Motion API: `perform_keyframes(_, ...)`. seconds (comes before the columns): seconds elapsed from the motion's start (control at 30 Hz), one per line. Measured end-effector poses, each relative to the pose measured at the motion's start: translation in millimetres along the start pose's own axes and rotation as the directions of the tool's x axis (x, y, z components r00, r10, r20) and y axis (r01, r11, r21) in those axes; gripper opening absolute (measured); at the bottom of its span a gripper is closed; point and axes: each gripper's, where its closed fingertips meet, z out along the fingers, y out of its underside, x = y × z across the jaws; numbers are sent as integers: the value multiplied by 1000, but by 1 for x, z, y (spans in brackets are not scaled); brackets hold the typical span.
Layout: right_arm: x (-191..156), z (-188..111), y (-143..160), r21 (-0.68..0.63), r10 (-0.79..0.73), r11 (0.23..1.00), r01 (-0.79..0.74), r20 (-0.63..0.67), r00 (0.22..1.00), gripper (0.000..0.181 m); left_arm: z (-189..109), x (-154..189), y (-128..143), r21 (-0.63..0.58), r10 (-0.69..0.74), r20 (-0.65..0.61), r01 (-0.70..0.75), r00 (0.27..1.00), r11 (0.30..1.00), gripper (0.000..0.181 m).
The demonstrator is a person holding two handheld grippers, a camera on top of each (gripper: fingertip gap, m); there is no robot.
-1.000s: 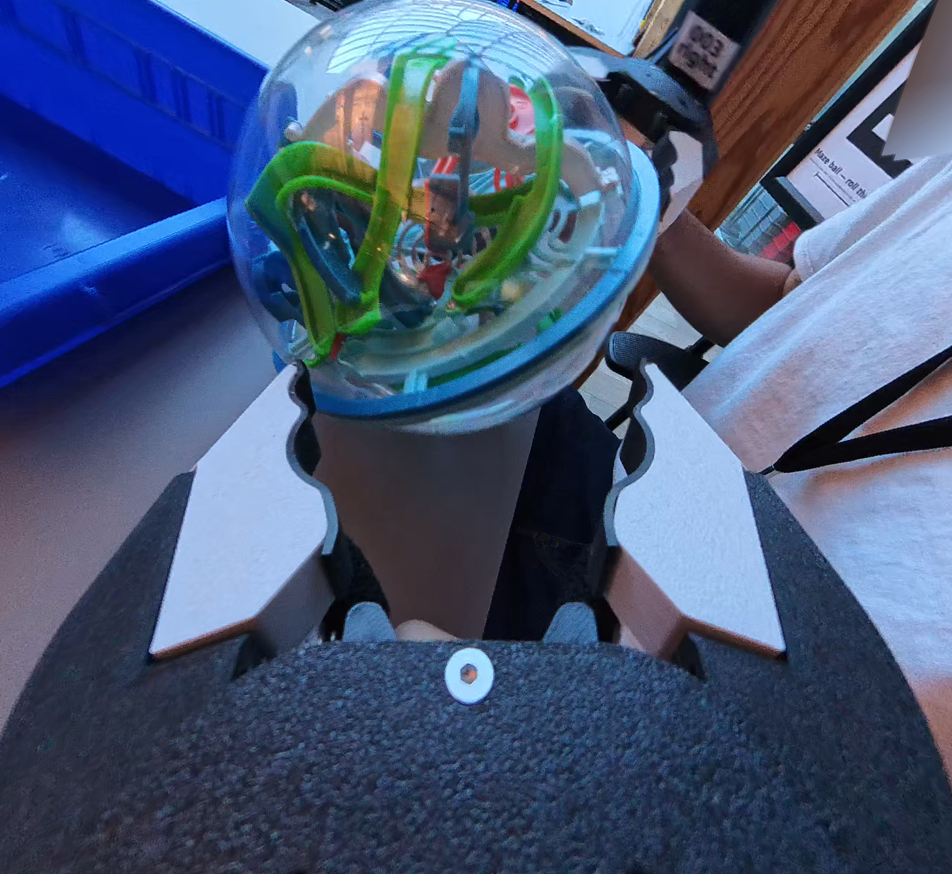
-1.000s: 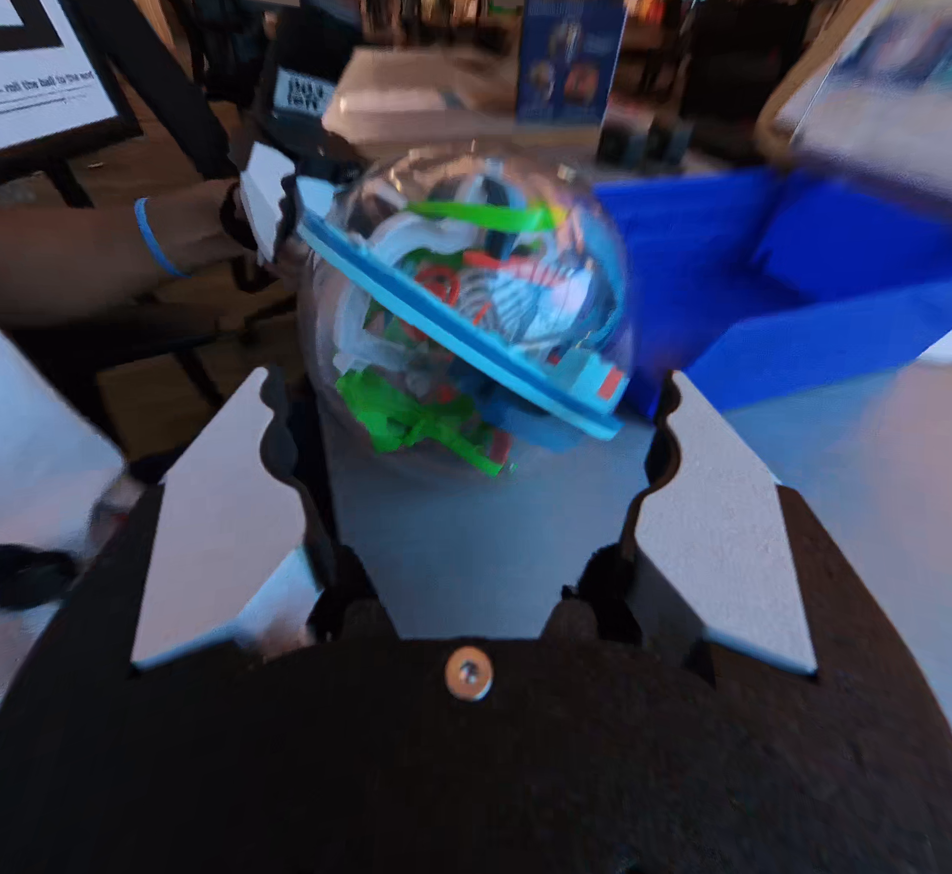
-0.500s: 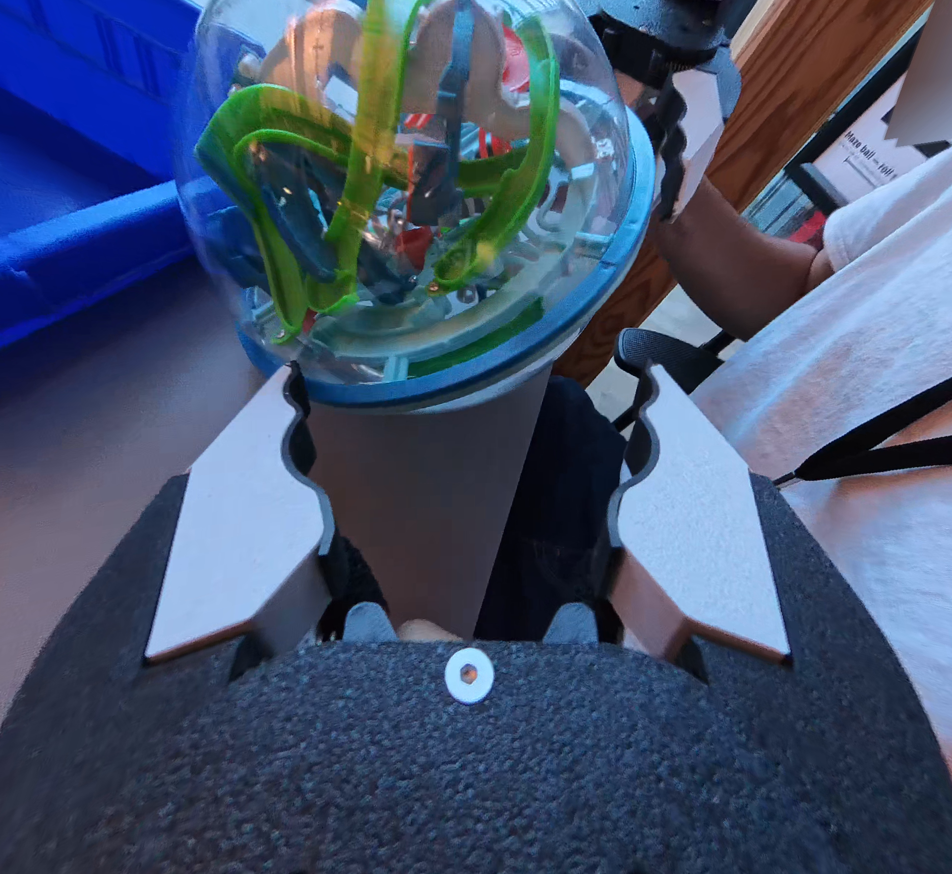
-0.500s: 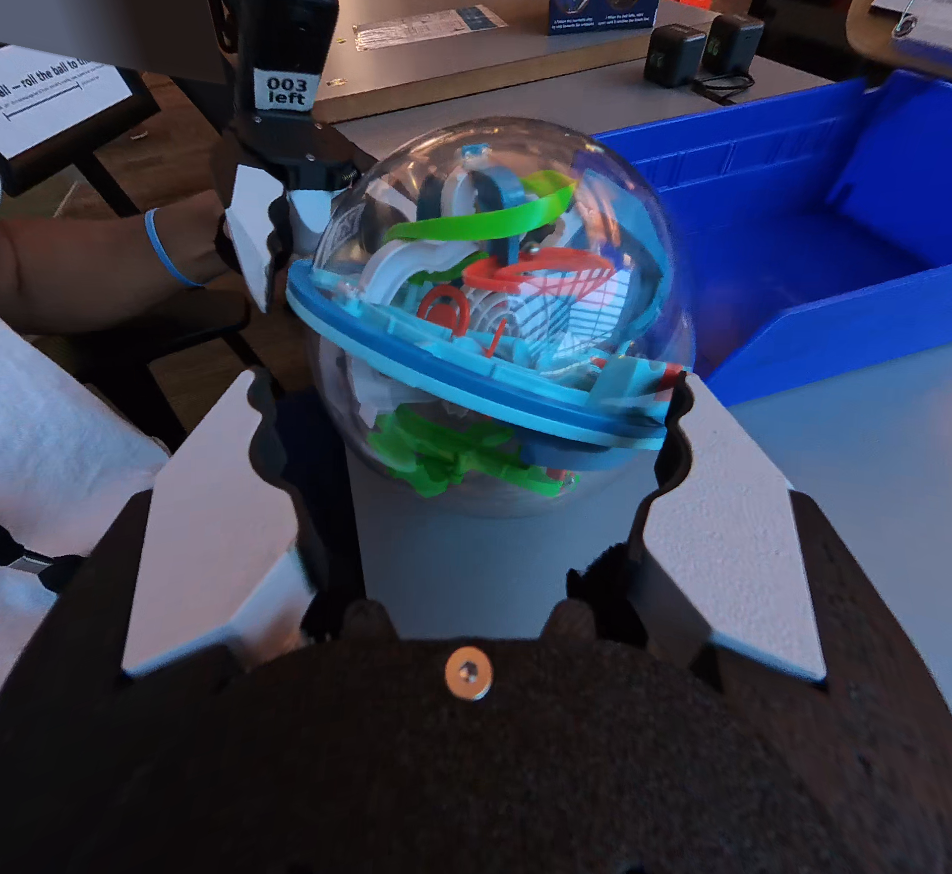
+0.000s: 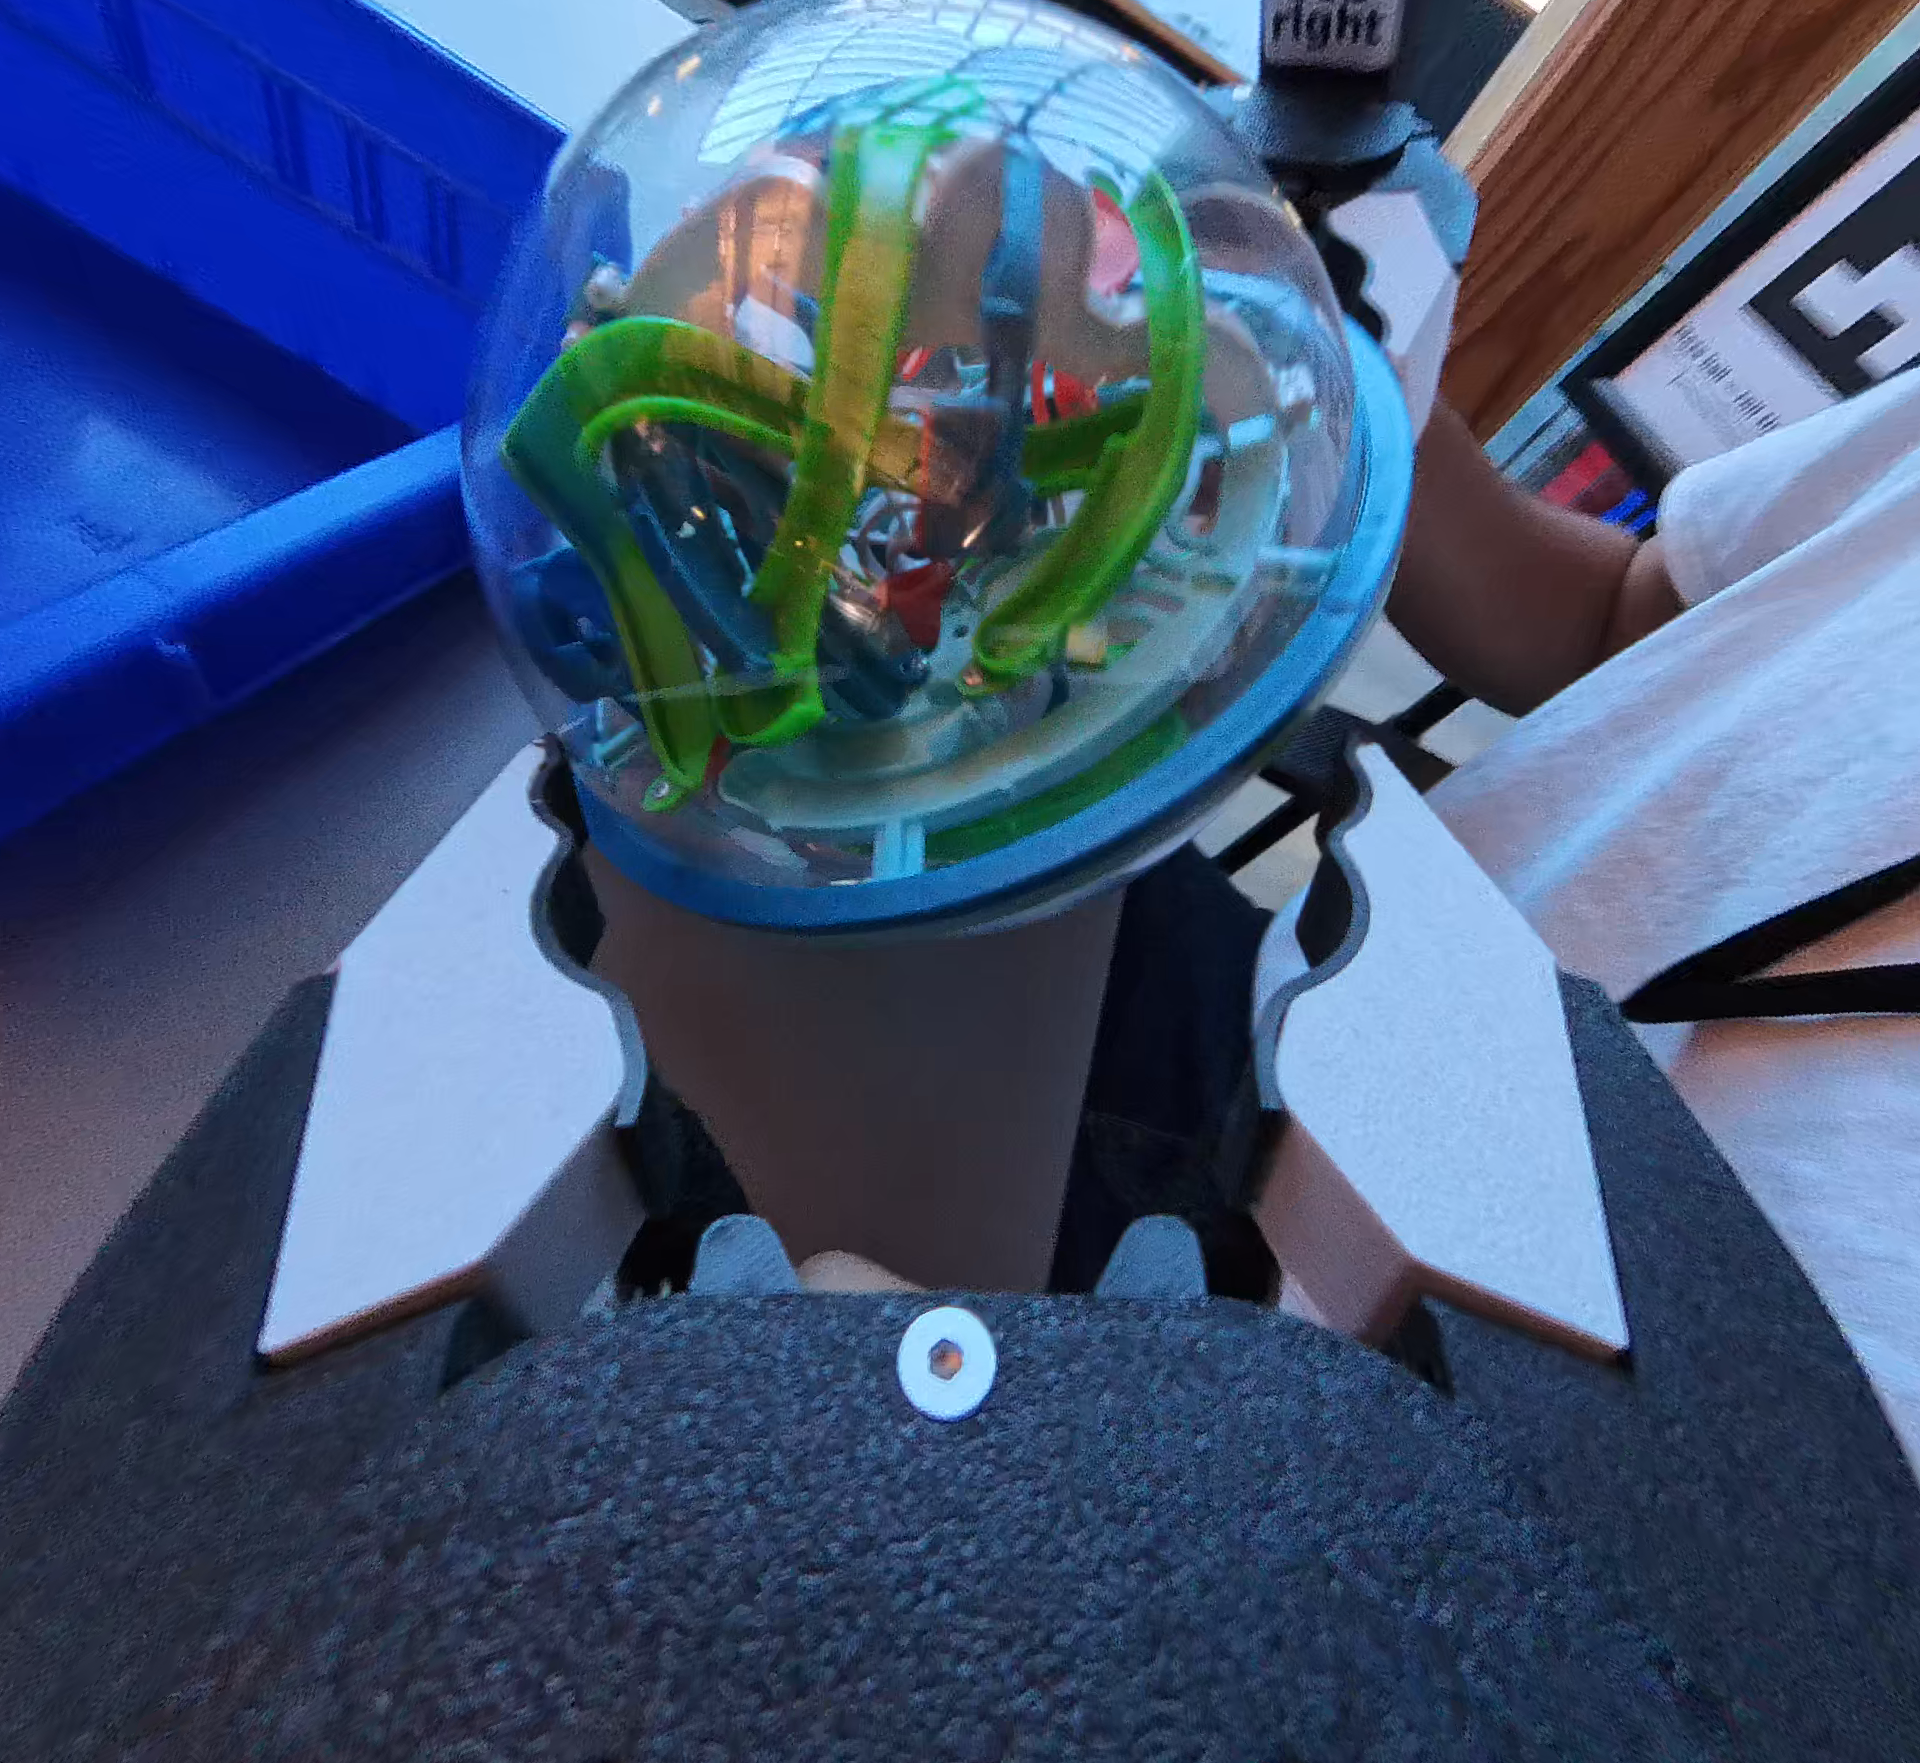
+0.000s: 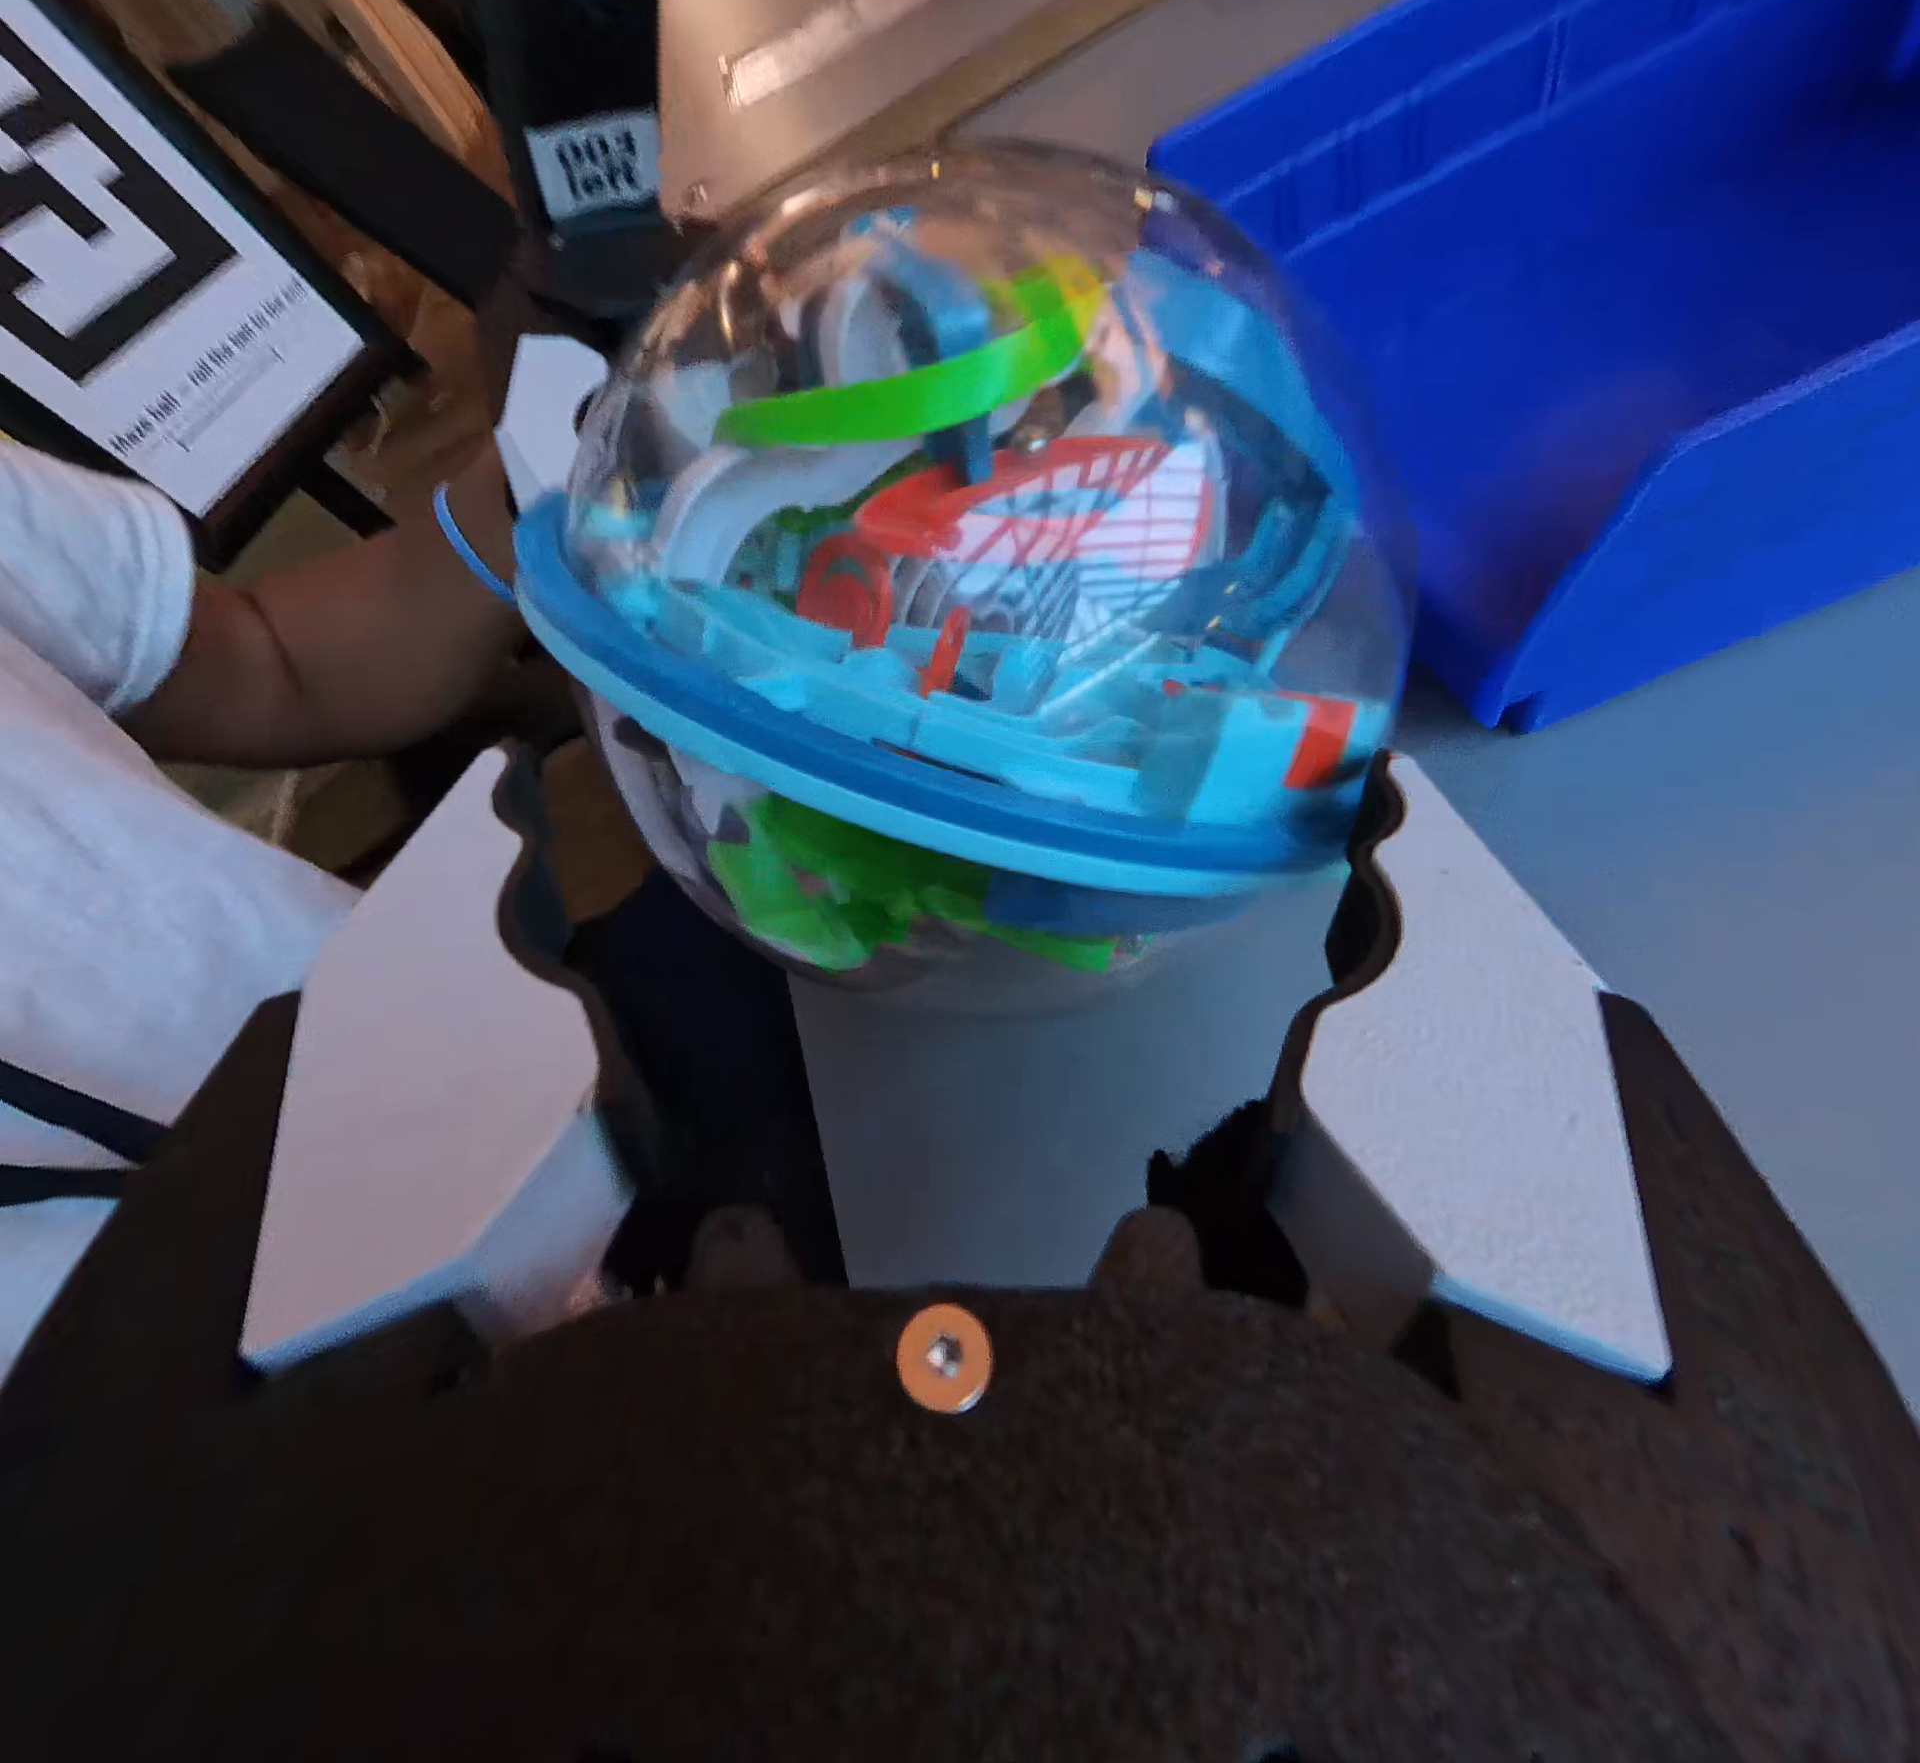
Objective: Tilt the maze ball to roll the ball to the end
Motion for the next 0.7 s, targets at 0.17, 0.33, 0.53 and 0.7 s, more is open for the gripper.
perform_keyframes(0.17, 3, 6, 2, -29, -57, 998, 55, -100, 993, 154, 8, 5, 9, -64, 85, 38, -82, 996, 995, 136)
perform_keyframes(0.33, -4, 5, 1, -51, -275, 962, 270, -178, 945, 154, 11, 16, 10, -35, 114, 41, -113, 993, 993, 142)
perform_keyframes(0.53, -15, 3, 10, -192, -491, 868, 458, -200, 848, 149, 2, 20, -3, 57, 69, 19, -69, 997, 996, 142)
perform_keyframes(0.7, -42, -6, -4, -123, -518, 854, 505, -109, 849, 149, -2, 16, -11, 128, 25, 26, -28, 999, 991, 136)
